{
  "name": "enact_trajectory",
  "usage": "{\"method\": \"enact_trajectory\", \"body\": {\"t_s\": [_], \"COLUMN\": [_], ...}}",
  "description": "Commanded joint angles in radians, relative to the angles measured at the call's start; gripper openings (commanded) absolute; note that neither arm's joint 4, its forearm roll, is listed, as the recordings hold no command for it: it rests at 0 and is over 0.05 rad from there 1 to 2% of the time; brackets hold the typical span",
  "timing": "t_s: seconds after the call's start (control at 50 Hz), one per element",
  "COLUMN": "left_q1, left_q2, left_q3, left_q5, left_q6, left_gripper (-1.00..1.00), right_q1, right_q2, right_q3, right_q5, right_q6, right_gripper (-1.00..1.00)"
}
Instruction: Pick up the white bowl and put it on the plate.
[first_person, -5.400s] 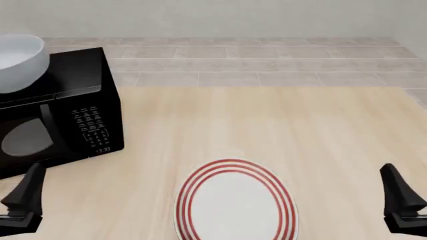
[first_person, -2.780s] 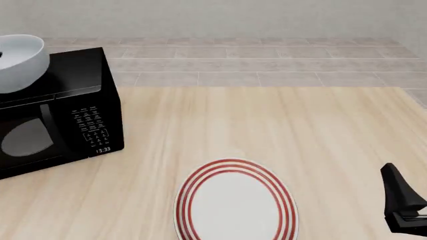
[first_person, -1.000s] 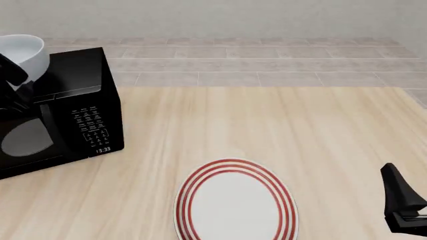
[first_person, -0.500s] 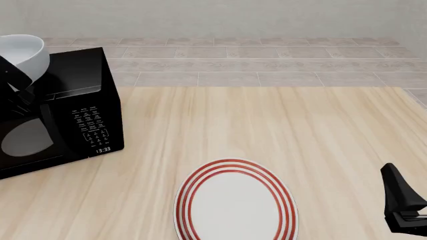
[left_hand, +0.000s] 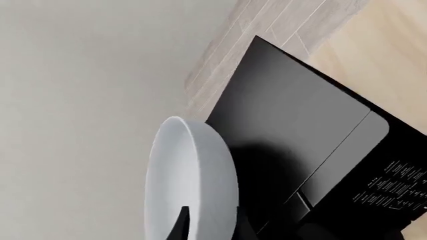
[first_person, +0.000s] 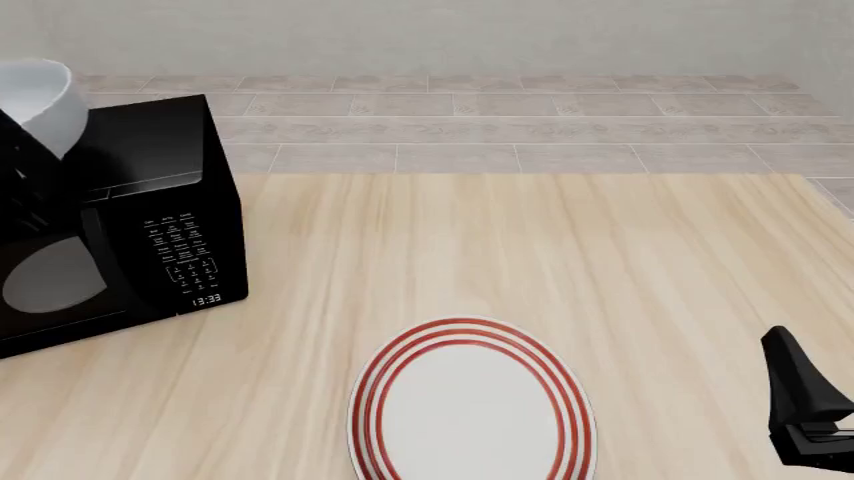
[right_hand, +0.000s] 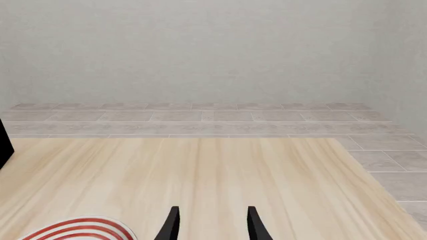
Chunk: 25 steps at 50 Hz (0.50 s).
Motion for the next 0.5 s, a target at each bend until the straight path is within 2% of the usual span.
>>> {"method": "enact_trajectory", "body": {"t_s": [0.02,0.22,0.5], "left_q1": [-0.007,-0.007,-0.033], "left_q2": [0.002,-0.021,-0.147], "left_q3": [0.031,0.021,-0.027], "left_q5": [0.02,0.037,0.156], "left_q6": [0.0,0.008,0.021], "left_gripper": [-1.0,-1.0,-1.0], "right_q1": [0.001,0.001,0.001], "right_q2": [0.001,0.001,0.001], "right_q3": [0.0,0.0,0.0], "right_q5": [-0.001,-0.001,-0.001], "right_q6": [0.0,0.0,0.0], "right_gripper": [1.0,1.0,1.0]}}
